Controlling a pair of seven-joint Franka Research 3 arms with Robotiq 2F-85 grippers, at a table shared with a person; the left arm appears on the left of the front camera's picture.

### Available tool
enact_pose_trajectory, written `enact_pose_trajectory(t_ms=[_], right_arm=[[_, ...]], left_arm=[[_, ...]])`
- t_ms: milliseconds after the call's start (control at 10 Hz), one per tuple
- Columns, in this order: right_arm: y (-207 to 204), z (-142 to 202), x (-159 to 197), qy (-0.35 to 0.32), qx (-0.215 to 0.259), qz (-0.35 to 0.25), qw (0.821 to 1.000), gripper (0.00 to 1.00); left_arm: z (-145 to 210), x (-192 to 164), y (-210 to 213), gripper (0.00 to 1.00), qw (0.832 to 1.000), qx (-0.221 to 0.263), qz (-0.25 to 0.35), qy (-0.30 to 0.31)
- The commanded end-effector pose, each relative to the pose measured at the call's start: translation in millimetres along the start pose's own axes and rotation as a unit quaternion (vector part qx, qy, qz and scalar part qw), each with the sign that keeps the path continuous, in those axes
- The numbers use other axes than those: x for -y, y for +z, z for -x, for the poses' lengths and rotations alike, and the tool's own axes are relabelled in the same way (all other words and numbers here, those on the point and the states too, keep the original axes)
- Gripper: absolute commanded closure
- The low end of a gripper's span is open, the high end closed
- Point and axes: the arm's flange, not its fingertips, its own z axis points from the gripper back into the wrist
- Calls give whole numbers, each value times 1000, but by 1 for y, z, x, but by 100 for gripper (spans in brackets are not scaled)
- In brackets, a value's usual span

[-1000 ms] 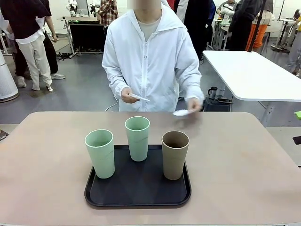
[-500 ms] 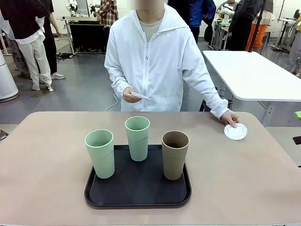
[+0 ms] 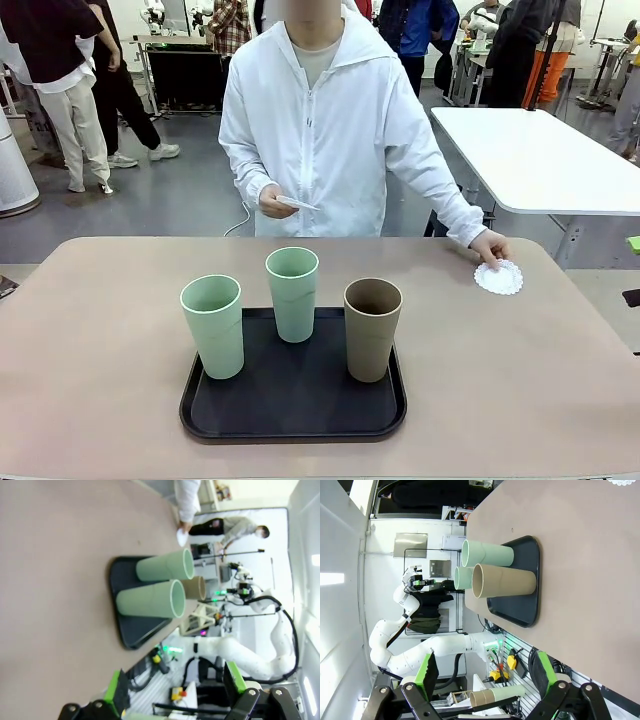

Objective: Place coasters on the table and set cups on them.
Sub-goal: Pick up one Reusable plastic cup and place it on a coaster set by the human.

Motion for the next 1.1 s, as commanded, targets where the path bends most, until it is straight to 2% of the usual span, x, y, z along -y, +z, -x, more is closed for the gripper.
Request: enact_pose_trajectory(t_ms=[0, 800, 900, 1000], right_arm=[[0, -2, 0, 2, 6, -6, 1000, 0], [0, 0, 0, 0, 0, 0, 1000, 0], [-10, -14, -18, 115, -17, 54, 992, 0], [-20, -33, -35, 185, -15, 106, 977, 0]], left_arm=[[-1, 2, -1, 0, 1000, 2, 5, -3], [-1, 2, -1, 0, 1000, 2, 5, -3], [-1, 2, -1, 0, 1000, 2, 5, -3], [-1, 2, -1, 0, 1000, 2, 5, -3]])
